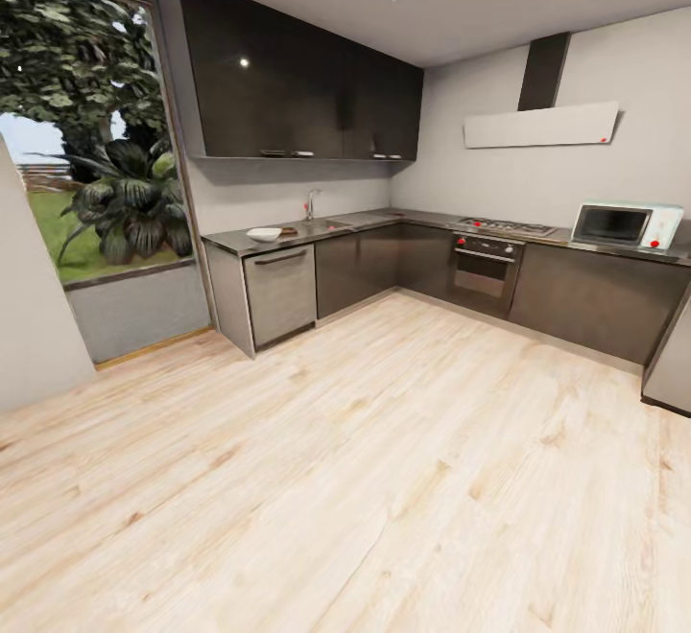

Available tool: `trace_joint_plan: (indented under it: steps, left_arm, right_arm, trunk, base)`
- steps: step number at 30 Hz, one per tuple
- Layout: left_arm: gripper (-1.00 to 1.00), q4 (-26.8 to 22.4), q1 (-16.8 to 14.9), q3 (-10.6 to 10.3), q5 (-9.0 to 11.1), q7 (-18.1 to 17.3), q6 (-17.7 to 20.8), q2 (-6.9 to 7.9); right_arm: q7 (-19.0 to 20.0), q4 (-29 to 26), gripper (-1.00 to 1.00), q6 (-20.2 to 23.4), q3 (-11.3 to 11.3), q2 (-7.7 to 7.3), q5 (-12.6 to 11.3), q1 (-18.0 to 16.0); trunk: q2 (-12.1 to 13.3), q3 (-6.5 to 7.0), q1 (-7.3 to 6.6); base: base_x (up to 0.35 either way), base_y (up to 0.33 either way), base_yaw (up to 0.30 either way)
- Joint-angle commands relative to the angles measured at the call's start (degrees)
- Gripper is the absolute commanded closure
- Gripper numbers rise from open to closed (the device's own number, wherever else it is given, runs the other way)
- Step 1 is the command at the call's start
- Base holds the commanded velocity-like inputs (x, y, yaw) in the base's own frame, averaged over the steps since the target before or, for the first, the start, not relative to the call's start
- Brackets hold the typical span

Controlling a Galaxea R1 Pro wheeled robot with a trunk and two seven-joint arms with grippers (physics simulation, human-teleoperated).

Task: In the kitchen, take the Vidalia onion out of the sink, dice it on the chopping board with the paring knife, put the diced onion into the bowl on the countertop, then place both the paring knife and the chopping board into the sink.

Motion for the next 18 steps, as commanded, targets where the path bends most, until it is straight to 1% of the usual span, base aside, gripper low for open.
trace_joint_plan:
  steps: [1,4,6,7,8,9,10,11,12,13,14,15,16,17,18]
  left_arm:
    - [-1.00,-0.4,0.0,0.1,0.6,0.1,0.3,-0.02]
    - [-1.00,-1.4,0.0,0.3,1.6,0.0,1.2,-0.06]
    - [-1.00,-2.0,0.0,0.3,2.2,-0.2,1.9,0.00]
    - [-1.00,-70.1,0.0,0.3,12.8,-0.5,26.7,0.03]
    - [-1.00,-76.5,0.0,0.3,12.9,-1.4,27.6,-0.05]
    - [-1.00,-77.9,-0.1,0.3,13.0,-1.8,27.8,-0.13]
    - [-1.00,-79.8,-0.6,0.3,13.0,-2.7,28.2,-0.28]
    - [-1.00,-80.9,-2.1,0.4,13.1,-3.3,28.4,-0.40]
    - [-1.00,-81.3,-3.0,0.4,13.2,-3.6,28.3,-0.46]
    - [-1.00,-81.9,-4.7,0.4,13.3,-3.9,28.0,-0.58]
    - [-1.00,-82.4,-6.6,0.4,13.3,-4.1,26.3,-0.74]
    - [-1.00,-82.6,-7.0,0.4,13.3,-4.1,25.4,-0.79]
    - [-1.00,-82.8,-7.6,0.1,13.1,-4.3,22.6,-0.82]
    - [-1.00,-82.8,-7.8,-0.2,12.9,-4.3,20.9,-0.84]
    - [-1.00,-82.9,-8.1,-1.2,12.4,-4.3,17.1,-0.85]
  right_arm:
    - [-0.4,-0.3,-1.00,0.1,0.0,-0.32,0.1,-0.1]
    - [-1.4,-1.2,-1.00,1.1,-0.1,-0.95,0.3,-0.1]
    - [-2.0,-1.9,-1.00,1.7,-0.1,-0.94,0.4,-0.1]
    - [-6.0,-59.1,-1.00,27.9,-0.1,-0.89,0.4,-0.2]
    - [-7.3,-66.8,-1.00,30.8,0.0,-0.71,0.4,-0.9]
    - [-7.6,-69.1,-1.00,31.7,0.0,-0.67,0.4,-1.2]
    - [-8.1,-73.3,-1.00,33.1,0.0,-0.58,0.3,-2.1]
    - [-8.4,-77.4,-1.00,34.1,0.0,-0.55,0.3,-2.7]
    - [-8.6,-79.3,-1.00,34.4,0.0,-0.54,0.3,-3.0]
    - [-8.8,-82.3,-1.00,34.9,0.1,-0.49,0.3,-3.6]
    - [-8.8,-85.0,-1.00,35.3,0.3,-0.44,0.3,-4.6]
    - [-8.8,-85.5,-1.00,35.4,0.4,-0.45,0.3,-4.9]
    - [-8.7,-86.3,-1.00,35.3,0.5,-0.49,0.3,-5.4]
    - [-8.6,-86.6,-1.00,35.2,0.5,-0.51,0.3,-5.6]
    - [-8.6,-87.1,-1.00,34.9,0.6,-0.53,0.3,-5.8]
  trunk:
    - [0.0,-0.05,0.00]
    - [0.0,-0.05,0.00]
    - [0.0,-0.05,0.00]
    - [0.0,-0.05,0.00]
    - [0.0,-0.05,0.00]
    - [0.0,-0.05,0.00]
    - [0.0,-0.05,0.00]
    - [0.0,-0.05,0.00]
    - [0.0,-0.05,0.00]
    - [0.0,-0.05,0.00]
    - [0.0,-0.05,0.00]
    - [0.0,-0.05,0.00]
    - [0.0,-0.05,0.00]
    - [0.0,-0.05,0.00]
    - [0.0,-0.05,0.00]
  base:
    - [0.000,0.000,0.000]
    - [0.000,0.000,0.000]
    - [0.000,0.000,0.000]
    - [0.000,0.000,0.000]
    - [0.000,0.000,0.000]
    - [0.000,0.000,0.000]
    - [0.000,0.000,0.000]
    - [0.000,0.000,0.000]
    - [0.000,0.000,0.000]
    - [0.000,0.000,0.000]
    - [0.000,0.000,0.000]
    - [0.000,0.000,0.000]
    - [0.000,0.000,0.000]
    - [0.000,0.000,0.000]
    - [0.000,0.000,0.000]
